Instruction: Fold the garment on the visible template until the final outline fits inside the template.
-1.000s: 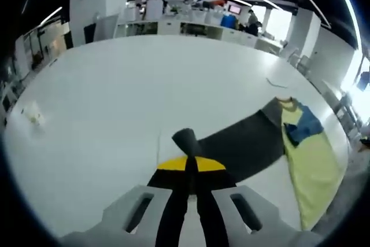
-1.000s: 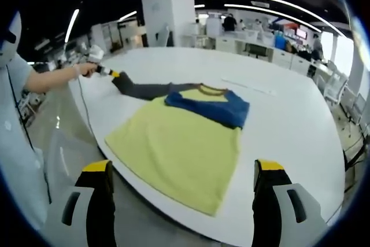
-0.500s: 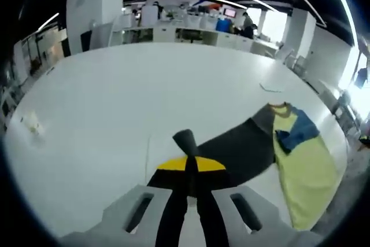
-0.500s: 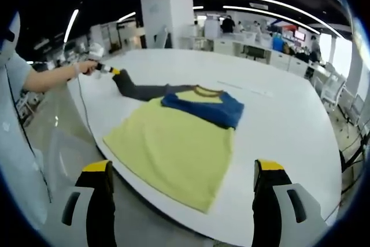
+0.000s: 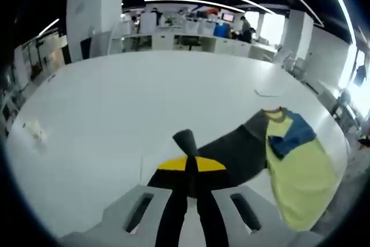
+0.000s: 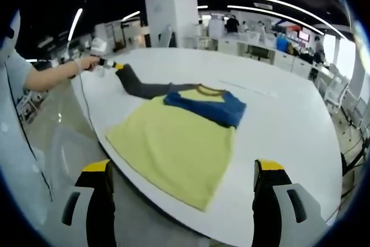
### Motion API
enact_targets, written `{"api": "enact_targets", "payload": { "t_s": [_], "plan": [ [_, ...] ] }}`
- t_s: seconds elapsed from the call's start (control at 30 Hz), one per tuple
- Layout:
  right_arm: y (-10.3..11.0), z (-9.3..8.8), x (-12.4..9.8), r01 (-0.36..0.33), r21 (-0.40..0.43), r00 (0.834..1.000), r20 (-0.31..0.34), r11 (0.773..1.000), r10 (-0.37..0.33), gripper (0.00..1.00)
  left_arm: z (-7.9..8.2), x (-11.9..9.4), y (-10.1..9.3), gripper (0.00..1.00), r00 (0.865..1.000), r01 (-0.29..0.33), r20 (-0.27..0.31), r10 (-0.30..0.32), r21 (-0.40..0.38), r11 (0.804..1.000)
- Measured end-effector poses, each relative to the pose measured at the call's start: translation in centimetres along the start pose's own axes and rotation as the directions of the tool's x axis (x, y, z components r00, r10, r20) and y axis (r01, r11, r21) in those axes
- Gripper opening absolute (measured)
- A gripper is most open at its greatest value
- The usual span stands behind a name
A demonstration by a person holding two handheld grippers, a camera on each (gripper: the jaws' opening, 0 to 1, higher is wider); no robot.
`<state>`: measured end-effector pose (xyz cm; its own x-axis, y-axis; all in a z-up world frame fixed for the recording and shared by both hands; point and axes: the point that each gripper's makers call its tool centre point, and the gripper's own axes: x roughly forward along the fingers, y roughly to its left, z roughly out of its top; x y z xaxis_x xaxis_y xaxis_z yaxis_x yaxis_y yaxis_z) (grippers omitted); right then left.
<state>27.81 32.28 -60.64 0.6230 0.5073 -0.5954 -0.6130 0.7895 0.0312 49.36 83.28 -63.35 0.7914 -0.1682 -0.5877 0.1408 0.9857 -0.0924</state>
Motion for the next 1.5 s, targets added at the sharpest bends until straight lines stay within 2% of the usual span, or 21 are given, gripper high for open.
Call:
{"api": "enact_targets", "payload": {
  "t_s": [0.23, 0.63, 1.03, 1.23, 1.5],
  "plan": [
    [-0.8, -0.4, -0.7, -0.003, 0.002, 1.0, 0.011, 1.0, 0.003, 1.0, 1.5, -0.5, -1.5, 0.0, 1.0, 0.005, 0.031, -0.005, 0.015, 1.0],
    [-1.0, -1.3, -1.5, -0.021, 0.005, 1.0, 0.012, 1.0, 0.02, 1.0, 3.5, -0.7, -4.2, 0.0, 0.997, 0.018, 0.071, -0.022, 0.048, 0.999],
    [-1.1, -1.3, -1.8, -0.018, 0.006, 0.999, 0.037, 1.0, 0.018, 1.0, 4.9, -0.6, -6.4, 0.0, 0.996, 0.043, 0.077, -0.05, 0.084, 0.996],
    [-1.0, -1.2, -1.8, -0.017, 0.01, 0.999, 0.051, 1.0, 0.017, 1.0, 4.8, -0.3, -7.1, 0.0, 0.996, 0.054, 0.063, -0.059, 0.09, 0.995],
    [-1.2, -1.4, -2.0, -0.012, 0.022, 0.998, 0.063, 1.0, 0.01, 1.0, 6.5, 0.0, -9.1, 0.0, 0.993, 0.074, 0.081, -0.084, 0.116, 0.99]
  ]
}}
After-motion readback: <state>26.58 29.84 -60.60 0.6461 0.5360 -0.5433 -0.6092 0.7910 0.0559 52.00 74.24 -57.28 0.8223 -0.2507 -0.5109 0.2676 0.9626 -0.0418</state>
